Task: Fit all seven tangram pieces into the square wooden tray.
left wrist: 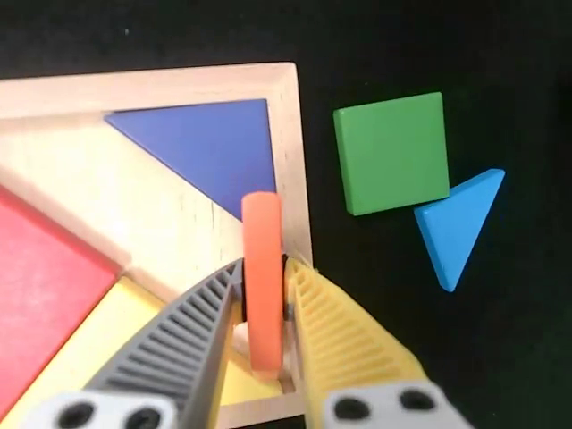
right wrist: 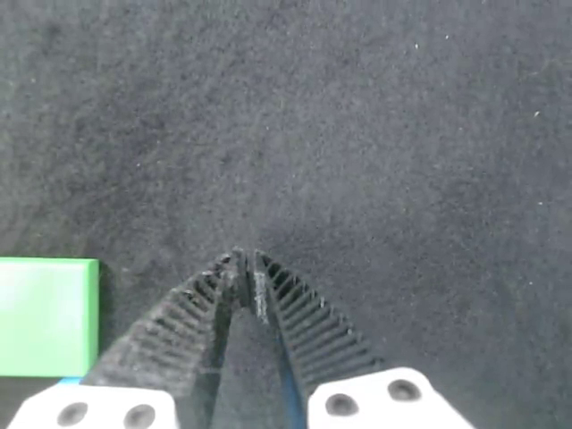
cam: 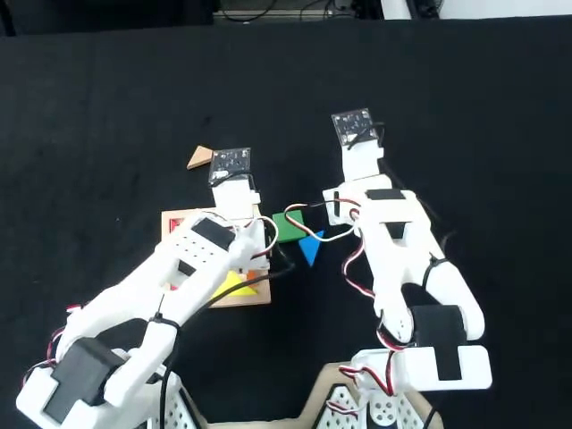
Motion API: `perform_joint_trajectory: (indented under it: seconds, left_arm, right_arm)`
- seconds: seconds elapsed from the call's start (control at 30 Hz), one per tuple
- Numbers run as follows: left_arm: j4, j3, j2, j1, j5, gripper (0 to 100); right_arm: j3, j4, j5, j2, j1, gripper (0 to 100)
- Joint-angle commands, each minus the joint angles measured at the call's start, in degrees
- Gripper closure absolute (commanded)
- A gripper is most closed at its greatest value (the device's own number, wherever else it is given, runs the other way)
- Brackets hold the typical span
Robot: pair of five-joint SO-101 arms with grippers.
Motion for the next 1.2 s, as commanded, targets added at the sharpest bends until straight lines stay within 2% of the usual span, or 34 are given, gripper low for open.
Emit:
perform_joint_trajectory:
  seconds: [0.0,0.17,0.53,0.77,1.17]
  left_arm:
    - [4.31,-4.09,-1.76,0.75,0.09,93]
    - [12.4,-7.78,-1.67,0.66,0.18,78]
    - [12.48,-8.31,-1.23,0.22,0.0,78]
    - [7.82,-5.14,-1.23,0.31,-0.18,78]
    - [7.91,-5.23,1.67,0.4,-0.18,78]
  right_arm:
    - [-2.42,-0.97,0.09,-0.31,-0.79,98.7]
    - [-2.42,-0.97,0.09,-0.31,-0.79,98.7]
    - [-2.42,-0.97,0.09,-0.31,-0.79,98.7]
    - [-2.42,-0.97,0.09,-0.31,-0.79,98.7]
    - [-2.42,-0.97,0.09,-0.31,-0.79,98.7]
